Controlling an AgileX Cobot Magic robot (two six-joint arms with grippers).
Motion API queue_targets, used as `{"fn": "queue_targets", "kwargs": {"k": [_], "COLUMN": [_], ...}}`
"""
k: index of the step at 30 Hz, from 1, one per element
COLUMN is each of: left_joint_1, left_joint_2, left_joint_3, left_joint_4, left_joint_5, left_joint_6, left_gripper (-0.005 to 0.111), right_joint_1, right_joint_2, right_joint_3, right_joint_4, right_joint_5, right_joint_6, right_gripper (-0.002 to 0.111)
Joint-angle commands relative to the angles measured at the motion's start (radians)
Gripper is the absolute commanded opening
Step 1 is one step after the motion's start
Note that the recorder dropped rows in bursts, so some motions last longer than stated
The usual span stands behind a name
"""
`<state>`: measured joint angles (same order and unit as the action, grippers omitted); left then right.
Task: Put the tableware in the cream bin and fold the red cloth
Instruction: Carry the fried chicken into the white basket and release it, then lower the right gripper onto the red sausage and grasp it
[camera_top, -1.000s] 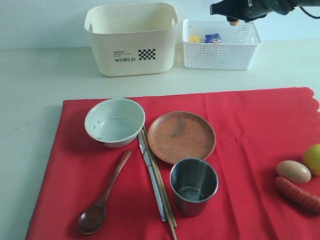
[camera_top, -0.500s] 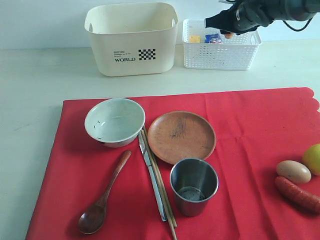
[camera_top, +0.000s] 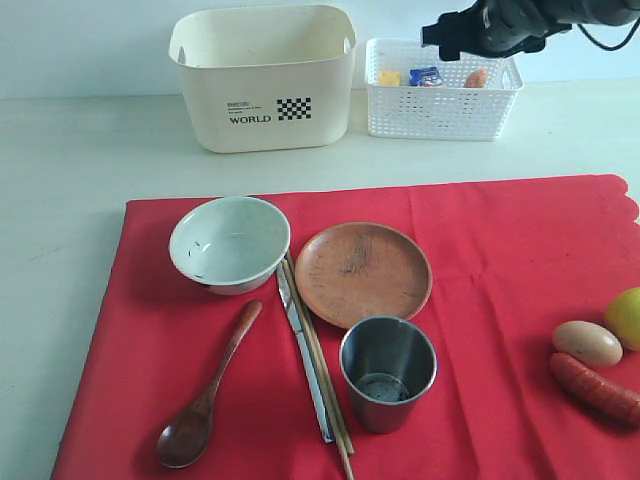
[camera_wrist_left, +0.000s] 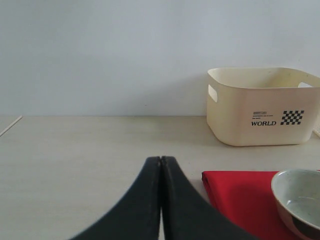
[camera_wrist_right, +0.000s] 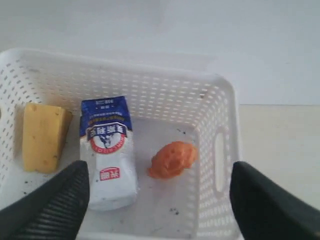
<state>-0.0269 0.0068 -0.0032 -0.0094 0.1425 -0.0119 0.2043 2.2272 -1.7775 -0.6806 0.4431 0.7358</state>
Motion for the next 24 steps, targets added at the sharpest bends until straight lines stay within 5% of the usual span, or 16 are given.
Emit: {"fn": "queue_targets", "kwargs": {"k": [1, 4, 13, 24], "left_joint_1": [0.001, 0.001, 0.001, 0.001], "left_joint_2": [-0.007, -0.007, -0.007, -0.007], "left_joint_3": [0.003, 0.003, 0.003, 0.003], "left_joint_4": [-0.012, -0.012, -0.012, -0.012], "left_joint_5": [-0.002, -0.002, -0.002, -0.002], "left_joint_6": [-0.003, -0.003, -0.003, -0.003], "left_gripper": [0.001, 0.001, 0.001, 0.001], "right_joint_1": [-0.002, -0.002, -0.002, -0.002], "right_joint_2": [-0.082, -0.133, -0.305, -0.554], "right_joint_3": [-0.007, -0.007, -0.007, 0.278], "right_joint_4": [0.018, 0.068, 0.239, 0.418], "right_joint_5": [0.163, 0.265, 0.555, 0.7], "right_joint_6": [-0.054, -0.172, -0.421, -0.637], "right_gripper": [0.073, 0.061, 0.002, 0.0]}}
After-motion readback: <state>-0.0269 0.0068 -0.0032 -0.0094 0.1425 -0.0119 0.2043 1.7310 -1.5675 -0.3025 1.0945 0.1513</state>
